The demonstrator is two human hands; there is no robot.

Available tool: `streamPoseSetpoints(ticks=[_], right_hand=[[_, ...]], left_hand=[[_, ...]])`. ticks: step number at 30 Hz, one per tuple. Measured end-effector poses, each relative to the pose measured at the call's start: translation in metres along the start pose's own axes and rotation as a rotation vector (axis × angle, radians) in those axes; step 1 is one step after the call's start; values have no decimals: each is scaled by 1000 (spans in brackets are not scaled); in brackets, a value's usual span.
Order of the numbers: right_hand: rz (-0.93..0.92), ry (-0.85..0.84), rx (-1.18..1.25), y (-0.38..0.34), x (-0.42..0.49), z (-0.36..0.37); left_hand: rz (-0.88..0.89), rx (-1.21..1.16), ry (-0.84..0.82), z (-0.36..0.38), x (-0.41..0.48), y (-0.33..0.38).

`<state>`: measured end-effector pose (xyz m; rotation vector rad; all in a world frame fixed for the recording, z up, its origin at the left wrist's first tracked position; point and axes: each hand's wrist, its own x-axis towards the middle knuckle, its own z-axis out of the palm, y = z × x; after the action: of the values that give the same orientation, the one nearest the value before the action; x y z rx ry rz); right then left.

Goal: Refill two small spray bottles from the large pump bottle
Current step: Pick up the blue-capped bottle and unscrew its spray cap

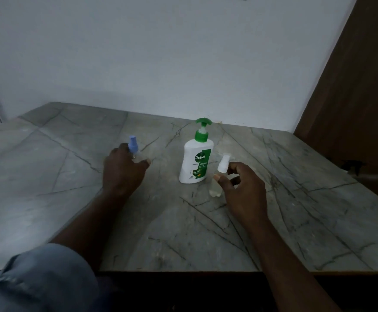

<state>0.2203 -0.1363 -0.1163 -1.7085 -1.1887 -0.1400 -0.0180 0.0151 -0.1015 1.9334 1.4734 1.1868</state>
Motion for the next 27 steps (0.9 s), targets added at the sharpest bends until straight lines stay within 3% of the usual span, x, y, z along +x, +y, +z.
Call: streamPoseSetpoints(ticks=[17, 27], right_hand=[[33, -48, -132, 7, 43, 8], [84, 2, -26, 26, 48, 17]], left_hand=[[320, 83, -295, 23, -22, 24], [472, 27, -285, 23, -26, 29]])
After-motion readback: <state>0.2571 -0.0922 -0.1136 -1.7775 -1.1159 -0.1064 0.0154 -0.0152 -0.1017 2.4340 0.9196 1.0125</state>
